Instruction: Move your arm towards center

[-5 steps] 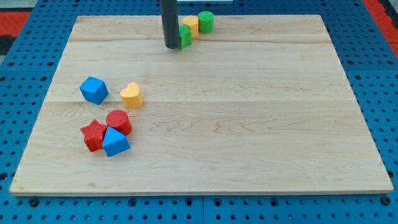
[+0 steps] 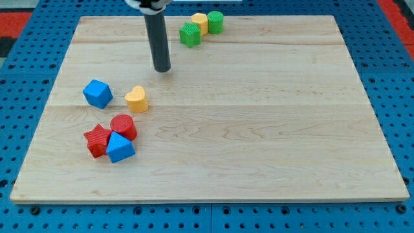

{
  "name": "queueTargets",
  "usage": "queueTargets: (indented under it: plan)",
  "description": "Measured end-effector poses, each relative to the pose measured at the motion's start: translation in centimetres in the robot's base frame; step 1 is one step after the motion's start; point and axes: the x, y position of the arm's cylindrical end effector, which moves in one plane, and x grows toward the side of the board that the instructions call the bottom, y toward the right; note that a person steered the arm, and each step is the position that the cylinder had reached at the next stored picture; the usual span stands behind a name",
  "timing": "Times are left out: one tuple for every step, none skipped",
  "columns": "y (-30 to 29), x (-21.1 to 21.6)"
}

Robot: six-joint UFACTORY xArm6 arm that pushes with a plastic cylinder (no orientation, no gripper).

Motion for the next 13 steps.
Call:
queueTargets:
  plan:
    - [-0.1,0.5]
    - [-0.1,0.7]
    - [-0.1,1.1]
    - [1.1,1.6]
    - [1.8,1.6]
    - [2.1,1.6]
    - [2.6,1.6]
    - [3.4,1.6]
    - [3.6,1.6]
    - [4.2,1.6]
    - [5.1,2.1]
    - [7.0,2.9]
    - [8.9,3.1]
